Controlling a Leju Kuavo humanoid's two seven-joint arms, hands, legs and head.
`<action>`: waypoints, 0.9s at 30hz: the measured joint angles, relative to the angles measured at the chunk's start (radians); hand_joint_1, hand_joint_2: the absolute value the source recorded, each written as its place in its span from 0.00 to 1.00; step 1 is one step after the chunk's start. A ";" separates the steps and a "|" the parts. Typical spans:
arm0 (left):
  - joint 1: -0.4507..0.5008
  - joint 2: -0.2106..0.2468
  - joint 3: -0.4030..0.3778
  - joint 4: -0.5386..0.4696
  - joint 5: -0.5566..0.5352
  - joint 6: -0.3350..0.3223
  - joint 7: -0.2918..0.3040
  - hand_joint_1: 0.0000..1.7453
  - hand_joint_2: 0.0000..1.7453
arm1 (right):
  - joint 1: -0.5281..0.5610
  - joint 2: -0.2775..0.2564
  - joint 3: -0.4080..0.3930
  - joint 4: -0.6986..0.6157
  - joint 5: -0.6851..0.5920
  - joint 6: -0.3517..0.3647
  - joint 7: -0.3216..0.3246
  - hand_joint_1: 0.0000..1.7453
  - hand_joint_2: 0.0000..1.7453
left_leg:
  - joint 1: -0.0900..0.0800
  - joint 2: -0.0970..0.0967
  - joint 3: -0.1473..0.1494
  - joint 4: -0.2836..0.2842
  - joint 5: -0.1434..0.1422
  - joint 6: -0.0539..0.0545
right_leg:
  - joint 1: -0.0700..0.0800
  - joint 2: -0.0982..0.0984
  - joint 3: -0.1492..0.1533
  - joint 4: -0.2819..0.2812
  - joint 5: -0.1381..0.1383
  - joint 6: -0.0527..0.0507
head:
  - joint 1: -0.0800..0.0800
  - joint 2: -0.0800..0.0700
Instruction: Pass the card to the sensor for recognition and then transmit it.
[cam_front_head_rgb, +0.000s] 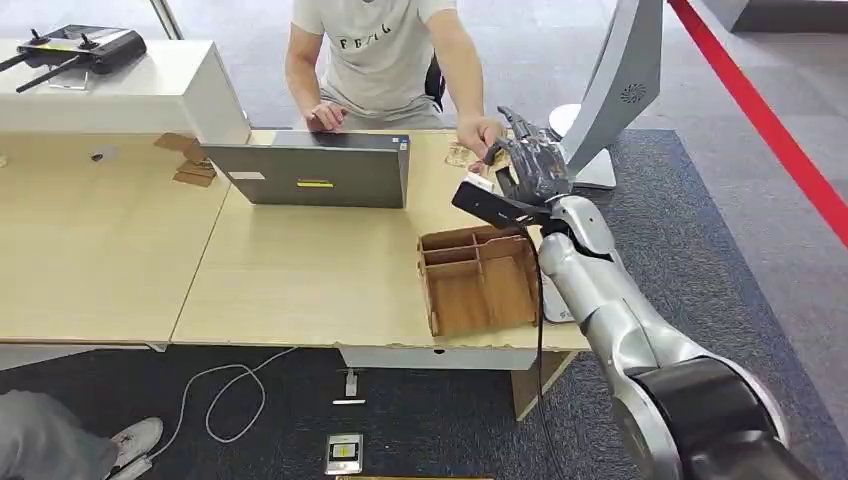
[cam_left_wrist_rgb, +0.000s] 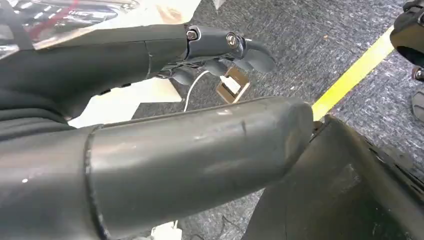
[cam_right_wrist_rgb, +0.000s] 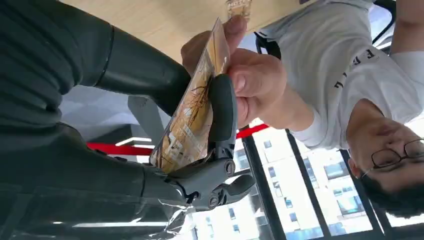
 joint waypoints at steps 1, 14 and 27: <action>0.000 0.000 0.000 0.000 0.000 0.000 0.000 0.00 0.00 | 0.000 0.000 0.000 0.000 0.000 0.000 0.000 1.00 1.00 | 0.000 0.000 0.000 0.000 0.000 0.000 | 0.000 0.000 0.000 0.000 0.000 0.000 | 0.000 0.000; 0.003 0.004 -0.002 0.000 0.012 0.010 -0.047 0.00 0.00 | 0.006 -0.004 0.015 0.000 0.048 0.034 0.042 0.00 0.00 | 0.000 0.000 -0.001 0.000 0.000 0.000 | 0.000 0.000 -0.001 0.000 0.000 0.000 | 0.000 0.000; 0.009 0.007 -0.003 0.000 0.012 0.007 -0.043 0.00 0.00 | 0.006 -0.043 0.031 -0.017 0.075 0.084 0.041 0.00 1.00 | 0.000 0.000 -0.001 0.000 0.000 0.000 | 0.000 0.000 -0.001 0.000 0.000 0.000 | 0.000 0.000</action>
